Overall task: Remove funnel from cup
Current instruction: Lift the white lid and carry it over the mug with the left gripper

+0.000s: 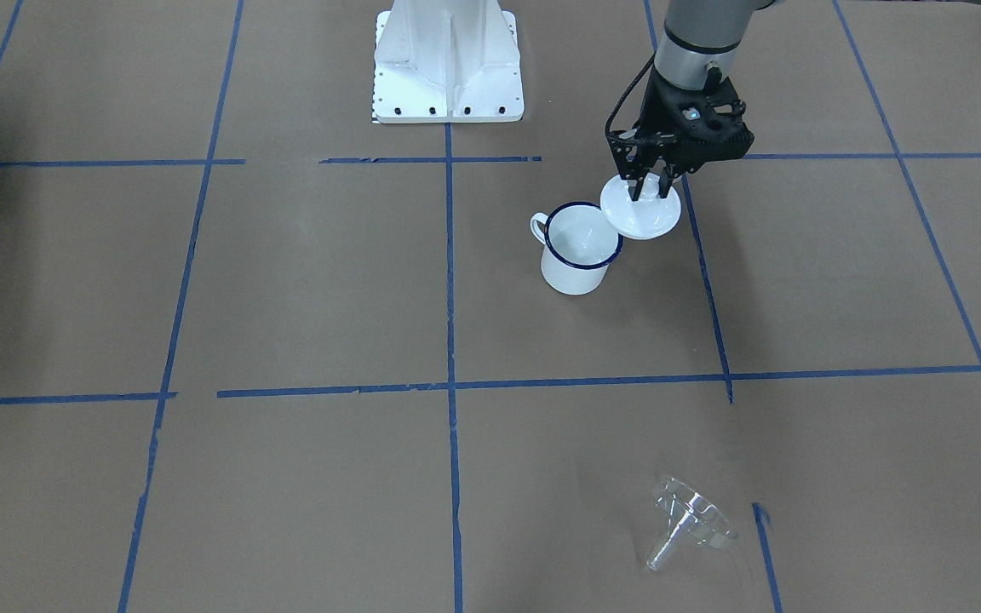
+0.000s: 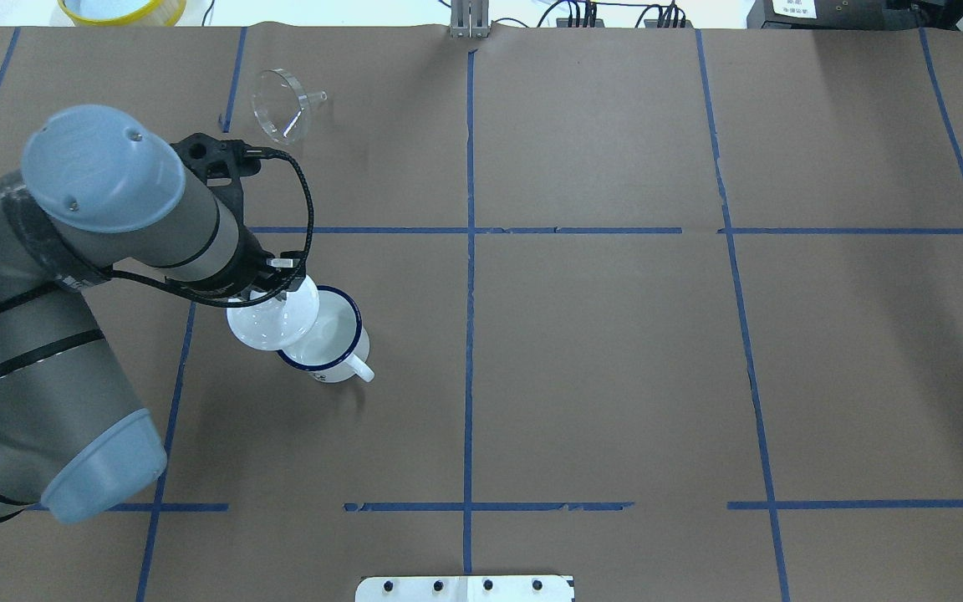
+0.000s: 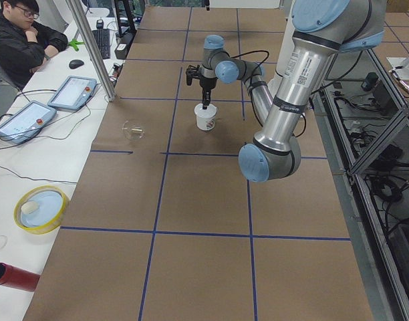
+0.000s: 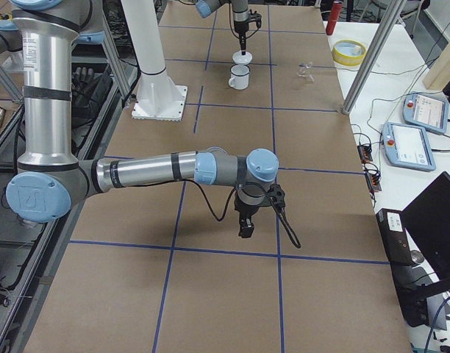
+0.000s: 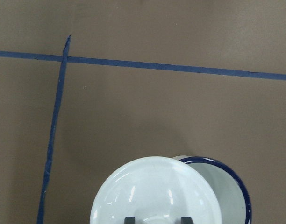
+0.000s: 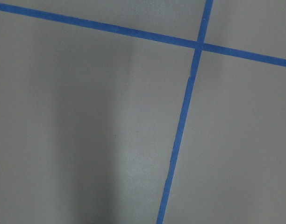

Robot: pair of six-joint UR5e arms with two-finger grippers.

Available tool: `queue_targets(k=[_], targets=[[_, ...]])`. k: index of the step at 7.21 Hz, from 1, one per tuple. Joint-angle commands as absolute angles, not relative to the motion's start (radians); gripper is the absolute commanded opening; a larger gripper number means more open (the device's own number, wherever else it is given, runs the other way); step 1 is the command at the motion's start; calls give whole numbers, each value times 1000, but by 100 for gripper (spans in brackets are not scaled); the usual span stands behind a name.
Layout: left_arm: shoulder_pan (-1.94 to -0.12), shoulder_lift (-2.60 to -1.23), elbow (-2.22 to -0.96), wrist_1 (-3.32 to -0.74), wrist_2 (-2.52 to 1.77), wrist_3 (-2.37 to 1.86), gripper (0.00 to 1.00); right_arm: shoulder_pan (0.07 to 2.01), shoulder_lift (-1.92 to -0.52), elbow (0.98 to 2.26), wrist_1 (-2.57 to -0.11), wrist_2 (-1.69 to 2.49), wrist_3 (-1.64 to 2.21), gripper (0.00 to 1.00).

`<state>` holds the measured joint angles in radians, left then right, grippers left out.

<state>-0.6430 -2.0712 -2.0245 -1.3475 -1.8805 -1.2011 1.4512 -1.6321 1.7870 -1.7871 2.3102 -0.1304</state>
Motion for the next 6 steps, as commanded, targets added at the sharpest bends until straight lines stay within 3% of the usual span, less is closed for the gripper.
queue_targets(k=[1, 6], targets=[[-638, -2103, -1976, -1350, -1931, -1209, 0, 1451, -1632, 1787, -1787, 2310, -130, 100], [-618, -2115, -1953, -1353, -1934, -1229, 0, 1451, -1632, 1787, -1787, 2310, -129, 100]])
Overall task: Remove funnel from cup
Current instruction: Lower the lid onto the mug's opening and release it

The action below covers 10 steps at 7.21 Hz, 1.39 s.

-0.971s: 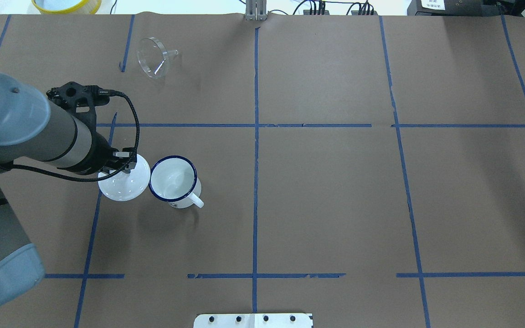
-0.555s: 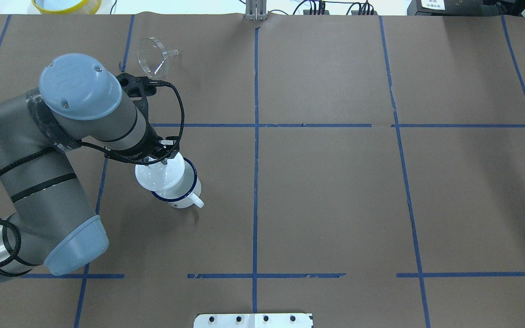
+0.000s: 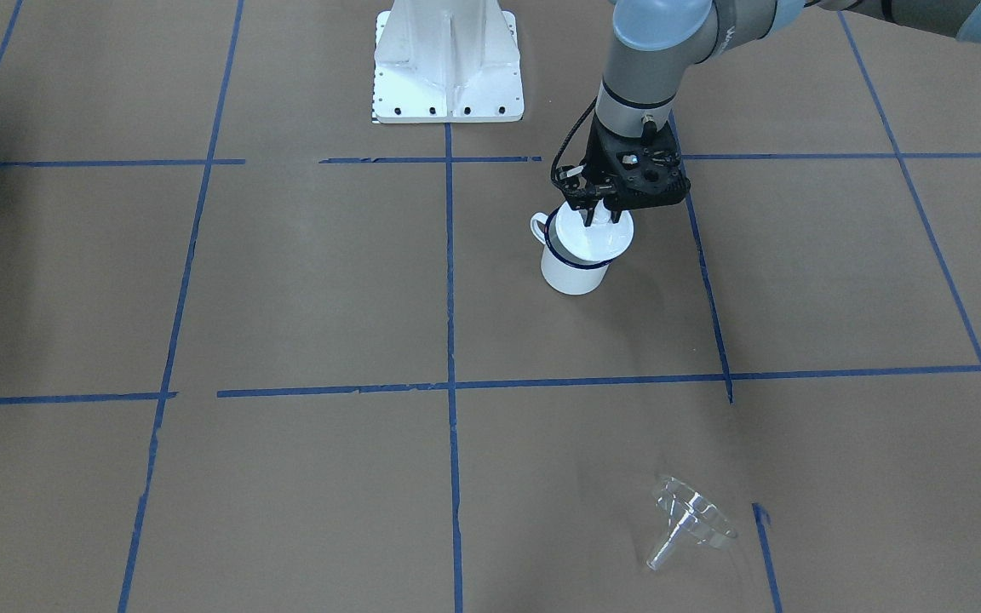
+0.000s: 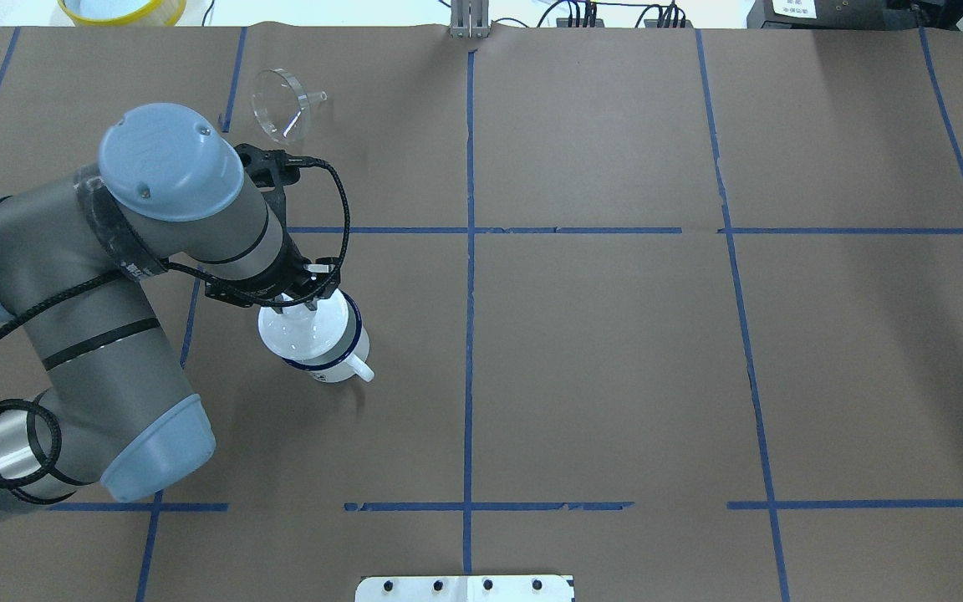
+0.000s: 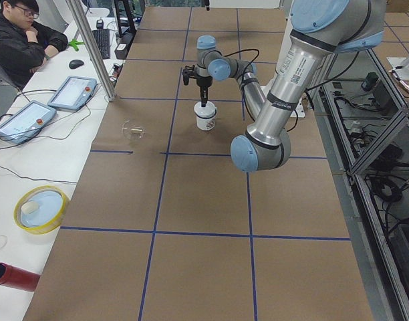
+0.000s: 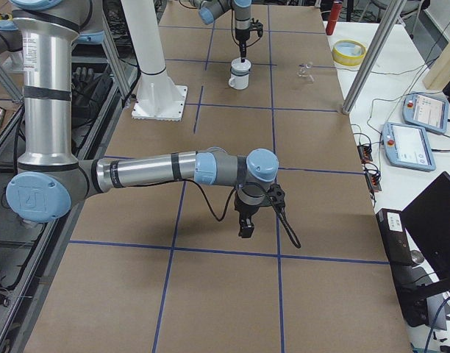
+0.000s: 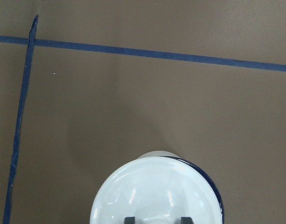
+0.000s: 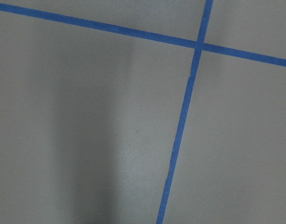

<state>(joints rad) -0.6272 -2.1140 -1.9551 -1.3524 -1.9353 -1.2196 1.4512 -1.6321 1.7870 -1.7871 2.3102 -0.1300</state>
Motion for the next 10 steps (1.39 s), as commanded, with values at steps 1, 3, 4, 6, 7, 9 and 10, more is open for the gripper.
queue_targets(k=[1, 3, 4, 6, 7, 9, 10], targets=[[-615, -2115, -1953, -1356, -1934, -1236, 0, 1451, -1632, 1787, -1787, 2310, -129, 100], [-609, -2115, -1951, -1356, -1934, -1241, 0, 1451, -1632, 1787, -1787, 2310, -129, 100], [-609, -2123, -1939, -1356, -1934, -1241, 0, 1451, -1632, 1787, -1787, 2310, -130, 100], [-609, -2125, -1927, -1370, -1934, -1244, 0, 1451, -1632, 1787, -1787, 2310, -129, 100], [-609, -2125, -1921, -1379, -1933, -1244, 0, 1451, -1632, 1787, -1787, 2310, -129, 100], [-609, -2123, -1907, -1391, -1933, -1244, 0, 1451, -1632, 1787, -1787, 2310, -130, 100], [-609, -2123, -1907, -1391, -1933, -1244, 0, 1451, -1632, 1787, -1787, 2310, -130, 100]])
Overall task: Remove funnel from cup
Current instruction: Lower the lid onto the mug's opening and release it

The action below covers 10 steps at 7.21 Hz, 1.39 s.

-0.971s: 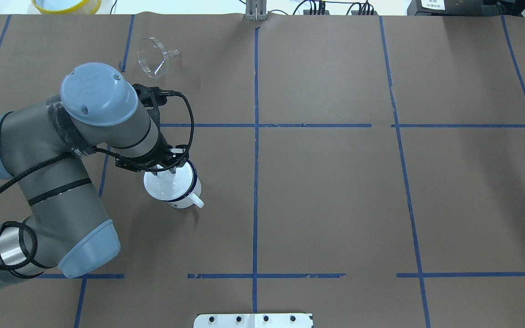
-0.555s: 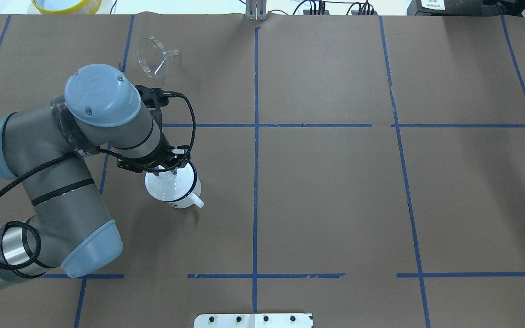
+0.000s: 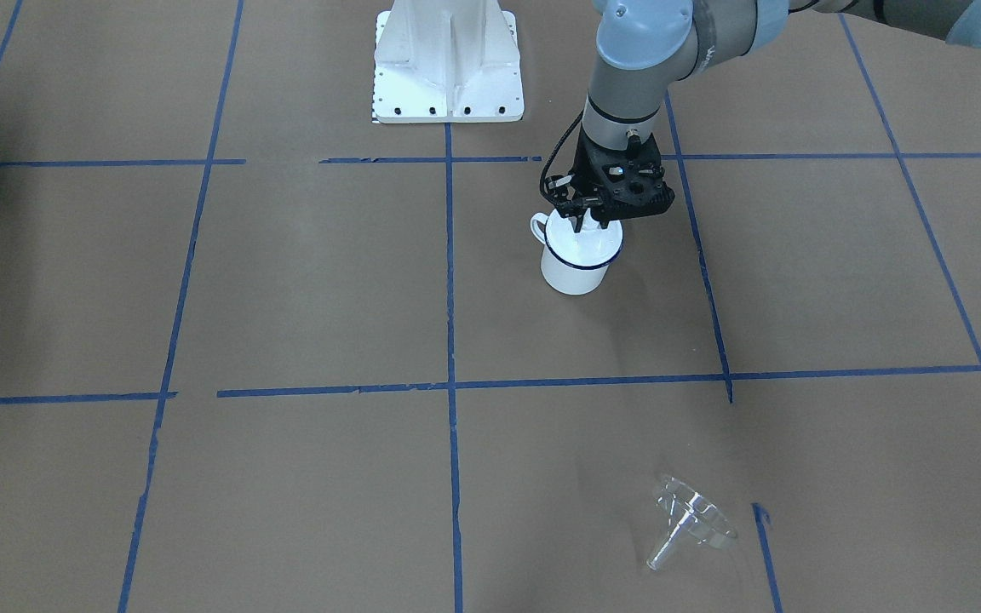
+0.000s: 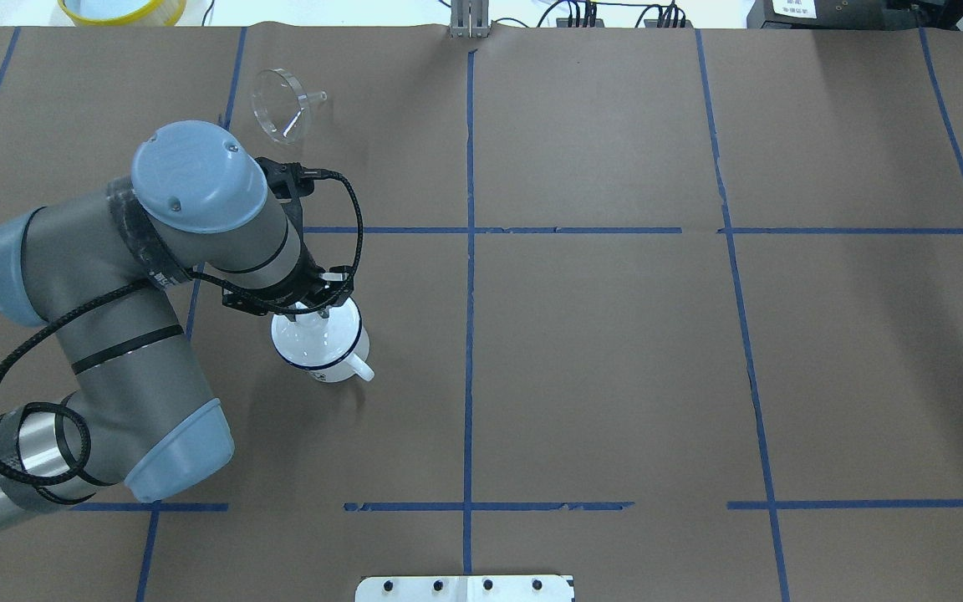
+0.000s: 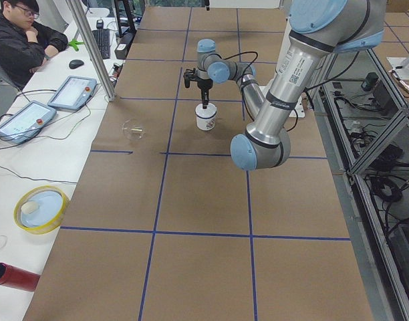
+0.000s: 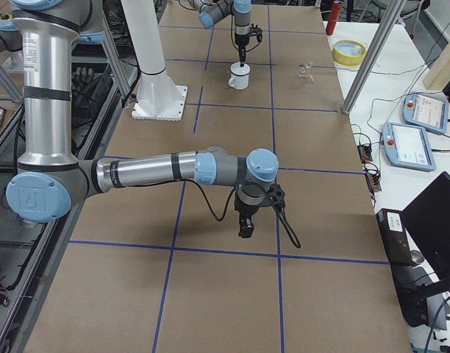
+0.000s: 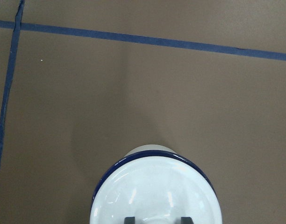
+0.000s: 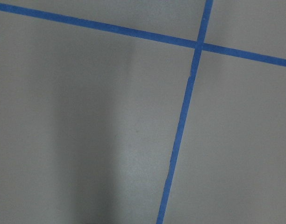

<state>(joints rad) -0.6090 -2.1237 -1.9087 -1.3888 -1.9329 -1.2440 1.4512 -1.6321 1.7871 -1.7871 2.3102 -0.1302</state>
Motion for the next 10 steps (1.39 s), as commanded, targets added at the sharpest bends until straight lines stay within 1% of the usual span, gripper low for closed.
queue_targets(k=[1, 2, 3, 5, 6, 7, 8, 10], targets=[[-609, -2123, -1908, -1391, -1933, -1243, 12, 1451, -1632, 1787, -1787, 2310, -130, 100], [-609, -2123, -1911, -1391, -1934, -1241, 46, 1451, -1632, 1787, -1787, 2310, -129, 100], [-609, -2120, -1917, -1391, -1933, -1241, 99, 1451, -1632, 1787, -1787, 2310, -130, 100], [-617, -2108, -1948, -1391, -1933, -1229, 100, 1451, -1632, 1787, -1787, 2310, -130, 100], [-627, -2083, -2001, -1391, -1933, -1186, 100, 1451, -1632, 1787, -1787, 2310, -130, 100], [-671, -2016, -2060, -1396, -1939, -1045, 100, 1451, -1632, 1787, -1787, 2310, -130, 100], [-780, -1949, -2066, -1419, -2026, -902, 100, 1451, -1632, 1787, -1787, 2310, -130, 100], [-1065, -1701, -2060, -1540, -2205, -487, 100, 1451, -1632, 1787, -1787, 2310, -130, 100]])
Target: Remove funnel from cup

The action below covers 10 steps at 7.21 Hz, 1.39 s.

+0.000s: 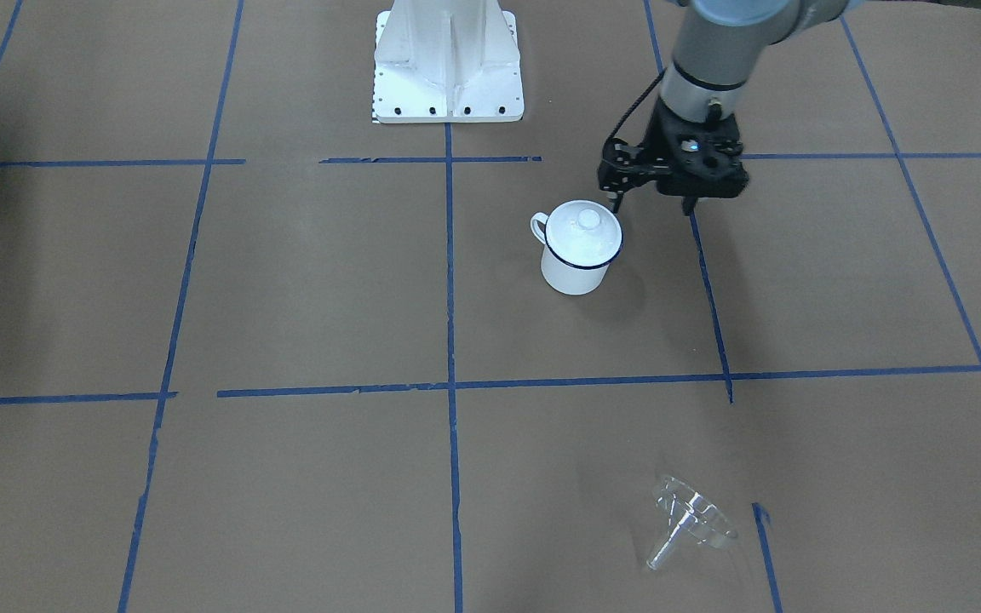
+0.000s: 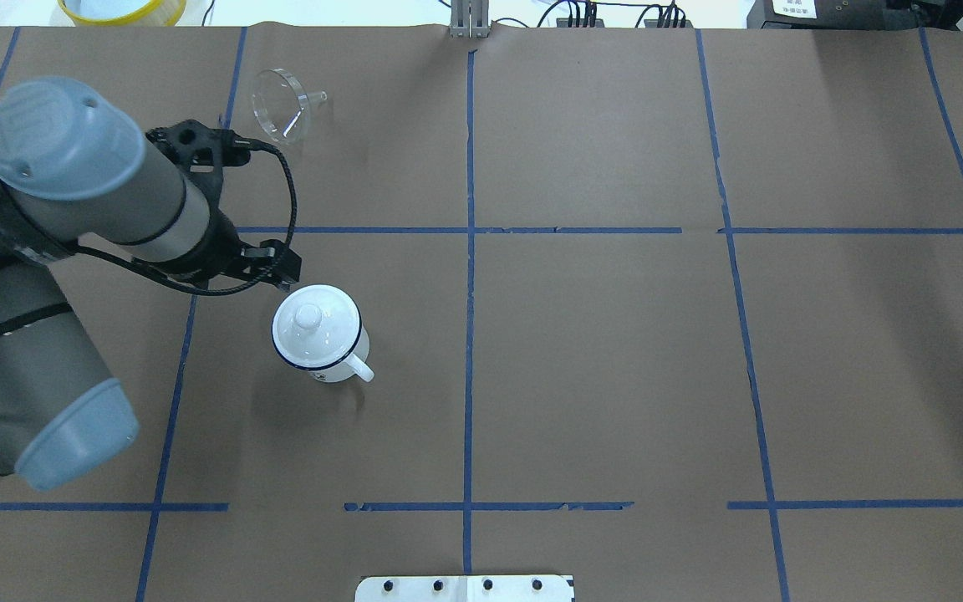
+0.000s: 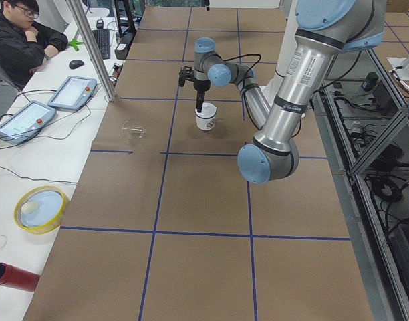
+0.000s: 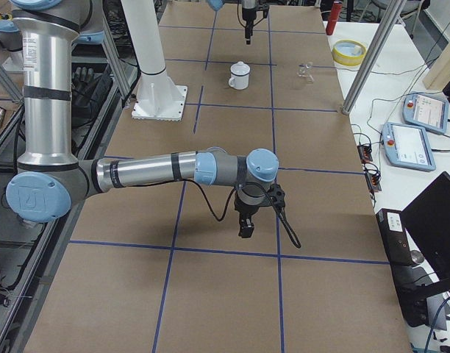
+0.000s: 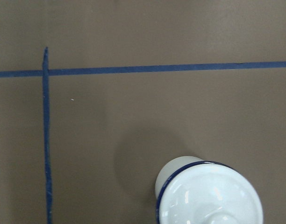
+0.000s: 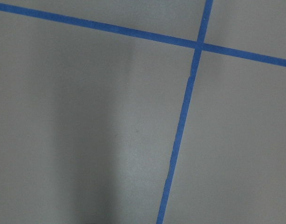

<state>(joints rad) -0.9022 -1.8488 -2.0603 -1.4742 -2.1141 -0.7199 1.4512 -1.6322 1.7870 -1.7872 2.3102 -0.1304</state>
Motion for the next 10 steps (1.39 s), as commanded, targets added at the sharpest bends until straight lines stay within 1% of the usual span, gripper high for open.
queue_targets(k=[1, 2, 3, 4, 6, 7, 8, 10], targets=[[-1186, -1628, -2036, -1542, -2229, -457, 100, 1451, -1632, 1787, -1787, 2310, -130, 100], [-1289, -1587, -1972, -1539, -2265, -430, 100, 1451, -1632, 1787, -1787, 2310, -130, 100], [-1325, -1544, -1930, -1529, -2276, -430, 100, 1451, -1632, 1787, -1787, 2310, -130, 100], [-1377, -1501, -1915, -1543, -2272, -407, 100, 1451, -1632, 1787, -1787, 2310, -130, 100], [-1468, -1445, -1896, -1543, -2279, -100, 100, 1451, -1632, 1787, -1787, 2310, -130, 100], [-1527, -1404, -1891, -1545, -2279, -63, 100, 1451, -1632, 1787, -1787, 2310, -130, 100], [-1560, -1385, -1890, -1545, -2279, 27, 100, 1451, -1632, 1787, -1787, 2310, -130, 100], [-1571, -1379, -1887, -1540, -2281, 46, 100, 1451, -1632, 1787, -1787, 2310, -130, 100]])
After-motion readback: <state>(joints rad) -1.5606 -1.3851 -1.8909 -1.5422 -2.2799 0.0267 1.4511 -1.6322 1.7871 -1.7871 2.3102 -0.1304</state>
